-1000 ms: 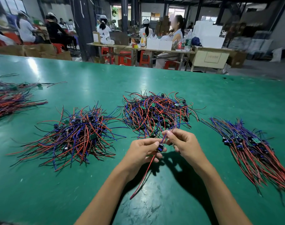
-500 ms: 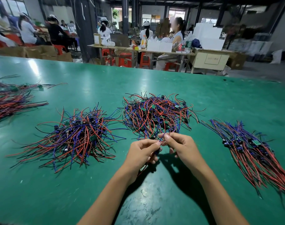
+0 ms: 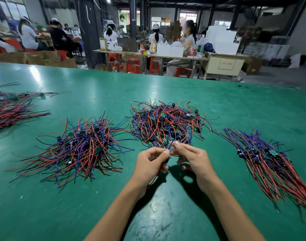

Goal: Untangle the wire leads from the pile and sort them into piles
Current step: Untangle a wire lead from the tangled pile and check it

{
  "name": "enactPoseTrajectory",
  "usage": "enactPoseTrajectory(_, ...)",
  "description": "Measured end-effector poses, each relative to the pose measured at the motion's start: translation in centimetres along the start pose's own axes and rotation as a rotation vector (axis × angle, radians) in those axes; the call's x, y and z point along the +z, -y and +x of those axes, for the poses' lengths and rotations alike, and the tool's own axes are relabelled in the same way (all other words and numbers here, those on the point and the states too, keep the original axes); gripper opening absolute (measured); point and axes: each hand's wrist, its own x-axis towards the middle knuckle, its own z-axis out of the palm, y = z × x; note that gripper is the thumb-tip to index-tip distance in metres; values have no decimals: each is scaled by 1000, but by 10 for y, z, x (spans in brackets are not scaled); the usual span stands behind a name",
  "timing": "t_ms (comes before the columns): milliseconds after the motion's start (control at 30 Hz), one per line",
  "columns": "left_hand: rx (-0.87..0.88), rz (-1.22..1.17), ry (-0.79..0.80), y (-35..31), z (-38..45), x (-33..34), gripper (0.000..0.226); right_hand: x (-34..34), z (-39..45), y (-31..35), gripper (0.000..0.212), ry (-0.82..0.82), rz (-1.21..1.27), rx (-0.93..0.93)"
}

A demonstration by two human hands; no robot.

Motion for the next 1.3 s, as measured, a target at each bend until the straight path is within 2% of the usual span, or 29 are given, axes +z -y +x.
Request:
enactPoseTrajectory(267,-20,-23,29,2,0,3,7,2,-2,3,32,28,17,75)
enactPoseTrajectory(500,-26,-40,24,1,-1,4,18,-1,0,0,22,38,8,109)
enactPoseTrajectory(667,-12,-1,18,1,-2,3,17,-2,0,-1,33,81,-24,43)
enactPoseTrajectory(867,-3,28,50,2,-2,2,6,-1,2,-4,31,139,-71,-48)
enactPoseTrajectory(1033,10,28,40,3,-1,1,22,5,1,-7,28,251,-26,-43)
enactPoseTrajectory(1133,26,41,16,4,1,3,28,11,2,-10,26,221,-39,-73)
enactPoseTrajectory(1233,61,120,-9,7,3,5,33,18,5,-18,27,86,-157,-144)
enactPoseTrajectory(1300,102,187,-11,9,3,6,35,24,6,-23,25,2,-148,-139)
